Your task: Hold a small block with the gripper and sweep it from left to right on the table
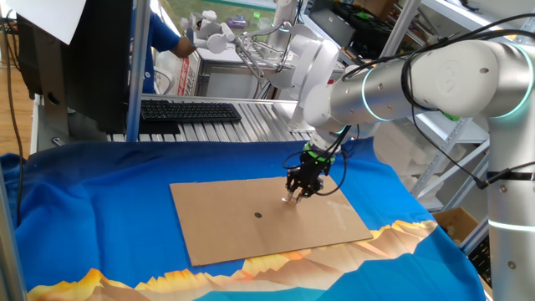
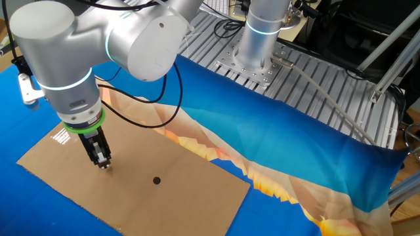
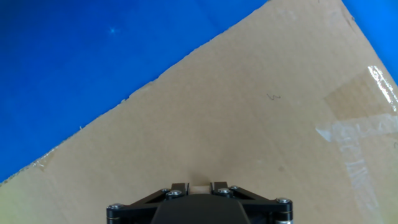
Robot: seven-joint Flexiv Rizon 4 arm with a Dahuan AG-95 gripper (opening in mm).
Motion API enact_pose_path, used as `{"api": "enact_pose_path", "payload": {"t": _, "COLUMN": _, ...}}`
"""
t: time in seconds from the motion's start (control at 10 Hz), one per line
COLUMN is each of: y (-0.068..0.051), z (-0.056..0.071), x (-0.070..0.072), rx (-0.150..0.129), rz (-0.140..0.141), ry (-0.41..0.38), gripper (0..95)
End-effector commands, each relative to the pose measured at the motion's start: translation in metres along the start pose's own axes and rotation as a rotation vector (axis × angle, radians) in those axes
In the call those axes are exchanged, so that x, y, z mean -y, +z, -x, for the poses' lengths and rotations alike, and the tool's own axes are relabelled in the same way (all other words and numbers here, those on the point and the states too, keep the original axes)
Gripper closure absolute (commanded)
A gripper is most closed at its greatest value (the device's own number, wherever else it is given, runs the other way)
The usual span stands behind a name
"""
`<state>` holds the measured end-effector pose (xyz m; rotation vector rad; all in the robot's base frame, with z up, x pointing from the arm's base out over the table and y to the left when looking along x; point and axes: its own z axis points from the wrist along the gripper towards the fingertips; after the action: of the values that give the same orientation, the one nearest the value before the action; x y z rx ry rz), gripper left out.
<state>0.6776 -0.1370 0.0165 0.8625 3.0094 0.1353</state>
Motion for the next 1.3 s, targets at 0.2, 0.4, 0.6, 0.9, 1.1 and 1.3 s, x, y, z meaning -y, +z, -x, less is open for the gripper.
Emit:
{"api": "enact_pose_path", "payload": {"t": 0.2, "y": 0.002, "z": -0.007, "x": -0.003, "rx": 0.011, "rz": 0.001, "ry": 0.01, "gripper": 95.0}}
{"api": "enact_pose_path", "payload": {"t": 0.4, "y": 0.002, "z": -0.01, "x": -0.005, "rx": 0.01, "rz": 0.0, "ry": 0.014, "gripper": 95.0}}
{"api": "enact_pose_path", "payload": {"t": 0.6, "y": 0.004, "z": -0.011, "x": -0.007, "rx": 0.01, "rz": 0.002, "ry": 0.017, "gripper": 95.0}}
{"api": "enact_pose_path", "payload": {"t": 0.9, "y": 0.006, "z": -0.016, "x": -0.01, "rx": 0.012, "rz": 0.001, "ry": 0.025, "gripper": 95.0}}
{"api": "enact_pose_path", "payload": {"t": 1.1, "y": 0.006, "z": -0.021, "x": -0.013, "rx": 0.014, "rz": 0.004, "ry": 0.034, "gripper": 95.0}}
{"api": "enact_pose_path", "payload": {"t": 1.3, "y": 0.008, "z": -0.026, "x": -0.016, "rx": 0.021, "rz": 0.008, "ry": 0.044, "gripper": 95.0}}
